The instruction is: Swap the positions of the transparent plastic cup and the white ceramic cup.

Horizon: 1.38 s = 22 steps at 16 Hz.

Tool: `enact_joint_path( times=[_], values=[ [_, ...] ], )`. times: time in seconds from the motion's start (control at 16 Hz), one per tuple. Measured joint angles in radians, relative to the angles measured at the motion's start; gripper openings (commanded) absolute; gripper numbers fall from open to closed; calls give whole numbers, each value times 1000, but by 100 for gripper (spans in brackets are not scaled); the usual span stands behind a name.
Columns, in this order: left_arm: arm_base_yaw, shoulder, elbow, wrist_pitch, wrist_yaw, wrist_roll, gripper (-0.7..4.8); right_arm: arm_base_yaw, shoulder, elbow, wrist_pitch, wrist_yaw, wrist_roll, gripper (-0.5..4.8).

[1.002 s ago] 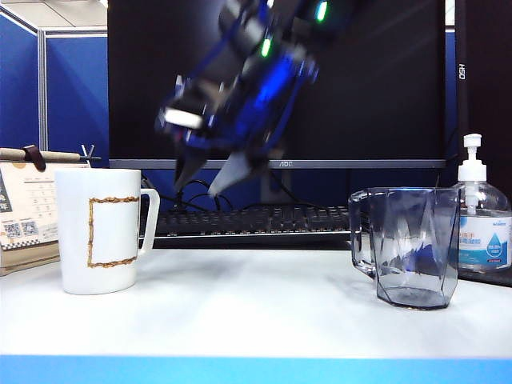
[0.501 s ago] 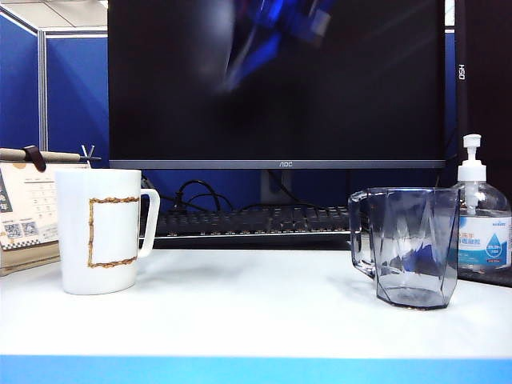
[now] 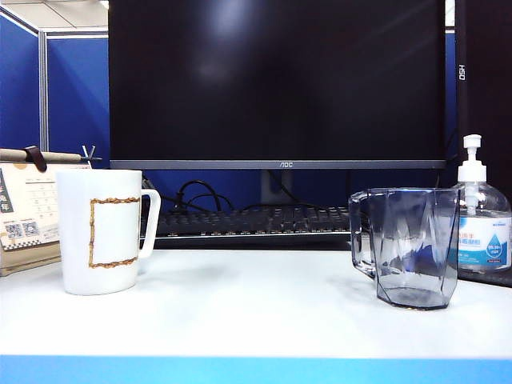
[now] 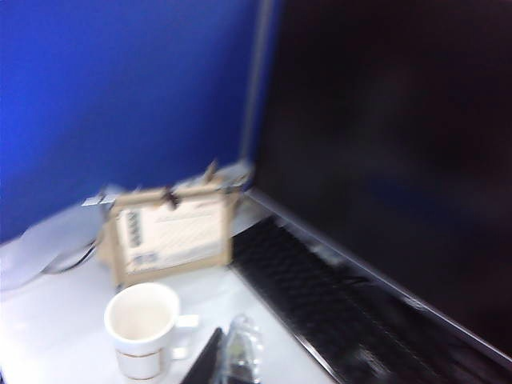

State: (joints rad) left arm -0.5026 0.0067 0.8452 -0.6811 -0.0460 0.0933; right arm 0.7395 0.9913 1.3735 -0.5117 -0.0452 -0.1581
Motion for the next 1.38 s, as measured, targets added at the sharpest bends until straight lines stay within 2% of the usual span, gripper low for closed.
enact_joint_path(
  times=[0.13, 0.19, 0.38, 0.5, 0.69, 0.88, 0.94, 1.13, 1.25, 1.38],
  values=[
    [9, 0, 57, -55, -3, 26, -6, 1, -166, -127, -4, 9, 2, -5],
    [25, 0, 74, -66, -15, 34, -6, -2, -353, -304, 10, 69, 60, -5],
    [69, 0, 30, -77, -32, 43, -6, -4, -696, -656, 188, 113, 181, -5],
    [69, 0, -104, 24, -39, 45, -6, -4, -859, -834, 324, 147, 220, -5],
    [69, 1, -326, 260, 26, 36, -6, -4, -987, -1020, 346, 182, 230, -5],
    [69, 2, -475, 447, 62, -19, -5, -5, -987, -1122, 374, 185, 230, -5],
    [69, 2, -514, 503, 55, -53, -5, -5, -987, -1155, 391, 229, 230, -5],
    [69, 2, -590, 552, -50, -200, -5, -5, -987, -1214, 398, 336, 237, -5],
    [69, 1, -655, 588, -109, -306, -5, -5, -987, -1266, 397, 358, 252, -5],
    [69, 1, -715, 665, -111, -358, -5, -5, -987, -1310, 396, 359, 310, -5]
  ],
)
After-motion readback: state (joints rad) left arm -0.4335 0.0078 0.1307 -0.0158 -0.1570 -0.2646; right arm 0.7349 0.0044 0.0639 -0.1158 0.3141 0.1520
